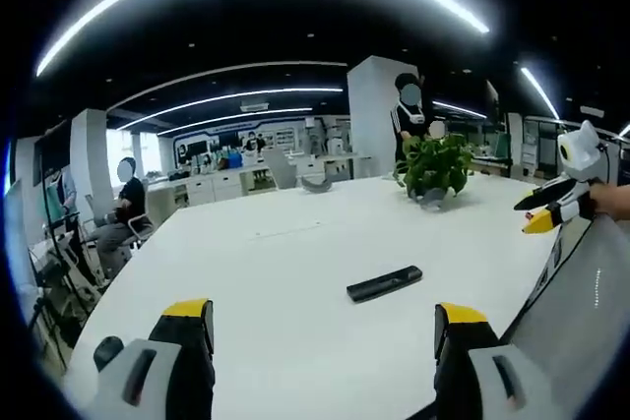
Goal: Press the specified remote control buttons in sequence, fully releasing each button before pressing the next.
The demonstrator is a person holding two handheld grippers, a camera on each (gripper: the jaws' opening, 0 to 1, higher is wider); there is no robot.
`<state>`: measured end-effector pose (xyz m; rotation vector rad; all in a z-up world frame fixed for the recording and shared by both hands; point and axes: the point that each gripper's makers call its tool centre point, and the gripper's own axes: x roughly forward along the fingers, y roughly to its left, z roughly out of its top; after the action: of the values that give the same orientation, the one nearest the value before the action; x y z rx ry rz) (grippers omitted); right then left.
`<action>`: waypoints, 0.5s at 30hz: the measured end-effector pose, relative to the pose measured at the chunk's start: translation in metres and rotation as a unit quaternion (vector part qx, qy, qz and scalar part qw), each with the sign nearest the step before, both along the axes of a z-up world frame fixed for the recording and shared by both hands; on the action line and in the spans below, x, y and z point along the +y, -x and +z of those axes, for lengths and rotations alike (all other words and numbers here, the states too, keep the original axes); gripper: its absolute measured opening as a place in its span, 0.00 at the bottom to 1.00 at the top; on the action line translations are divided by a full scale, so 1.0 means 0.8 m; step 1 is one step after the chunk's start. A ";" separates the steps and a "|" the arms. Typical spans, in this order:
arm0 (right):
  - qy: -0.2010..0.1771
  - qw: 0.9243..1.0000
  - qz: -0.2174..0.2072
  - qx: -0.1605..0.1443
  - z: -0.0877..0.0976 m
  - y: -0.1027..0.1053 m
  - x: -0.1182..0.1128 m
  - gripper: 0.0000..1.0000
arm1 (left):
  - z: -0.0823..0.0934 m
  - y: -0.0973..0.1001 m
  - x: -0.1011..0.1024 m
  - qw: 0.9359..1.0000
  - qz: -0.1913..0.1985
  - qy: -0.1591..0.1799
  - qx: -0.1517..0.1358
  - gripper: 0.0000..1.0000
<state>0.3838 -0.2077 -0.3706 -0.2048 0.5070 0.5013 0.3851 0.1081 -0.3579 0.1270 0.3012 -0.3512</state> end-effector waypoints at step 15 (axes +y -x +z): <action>0.005 1.000 -0.005 -0.004 0.000 -0.001 -0.004 0.56 | -0.004 -0.001 0.002 1.000 -0.003 0.003 0.005 0.97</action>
<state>0.3847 -0.2107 -0.3704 -0.2134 0.5030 0.4889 0.3855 0.1099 -0.3614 0.1203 0.3098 -0.3591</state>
